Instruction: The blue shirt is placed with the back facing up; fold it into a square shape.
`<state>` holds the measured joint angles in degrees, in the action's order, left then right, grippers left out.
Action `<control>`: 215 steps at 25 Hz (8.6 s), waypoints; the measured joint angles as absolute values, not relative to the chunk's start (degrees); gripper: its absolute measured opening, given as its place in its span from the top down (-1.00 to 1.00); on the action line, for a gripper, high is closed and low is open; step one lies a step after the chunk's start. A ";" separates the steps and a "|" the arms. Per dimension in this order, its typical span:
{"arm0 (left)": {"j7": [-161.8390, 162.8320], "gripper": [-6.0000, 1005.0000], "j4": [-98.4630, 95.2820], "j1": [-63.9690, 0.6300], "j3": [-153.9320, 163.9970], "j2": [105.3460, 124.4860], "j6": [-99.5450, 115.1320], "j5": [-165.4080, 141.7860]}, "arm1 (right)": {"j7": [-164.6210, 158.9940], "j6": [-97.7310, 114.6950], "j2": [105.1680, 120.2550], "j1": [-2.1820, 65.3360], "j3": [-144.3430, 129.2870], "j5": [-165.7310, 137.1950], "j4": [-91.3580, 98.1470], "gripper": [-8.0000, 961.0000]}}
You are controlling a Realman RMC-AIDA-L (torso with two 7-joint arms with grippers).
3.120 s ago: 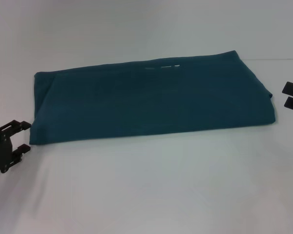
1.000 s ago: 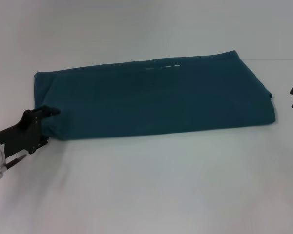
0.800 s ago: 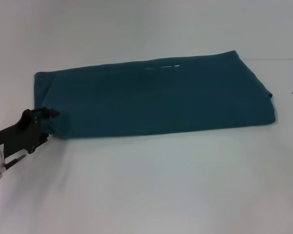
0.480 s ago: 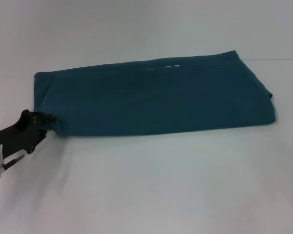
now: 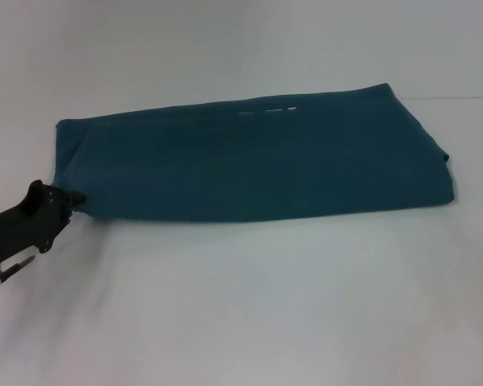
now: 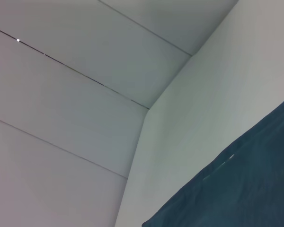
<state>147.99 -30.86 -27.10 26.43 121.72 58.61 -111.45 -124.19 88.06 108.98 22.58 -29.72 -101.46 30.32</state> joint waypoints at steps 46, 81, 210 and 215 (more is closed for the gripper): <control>135.81 0.91 -34.82 -30.78 17.86 119.81 81.66 -106.13 | -123.05 86.85 110.60 23.16 -30.33 -101.94 27.33 -0.61; 109.11 0.84 -9.96 -57.16 41.97 124.72 56.64 -96.89 | -122.60 86.51 111.28 22.94 -30.32 -103.26 25.70 -0.61; 124.54 -0.32 -41.48 -23.99 30.15 122.48 83.47 -104.29 | -137.37 39.79 120.26 55.75 -88.12 -149.35 40.25 0.94; 124.46 -0.32 -41.41 -23.99 30.14 122.56 83.48 -103.47 | -141.83 37.12 120.23 54.67 -88.00 -155.06 41.82 0.94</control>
<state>124.46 -41.41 -23.99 30.14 122.56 83.48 -103.47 -141.83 37.12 120.23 54.67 -88.00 -155.06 41.82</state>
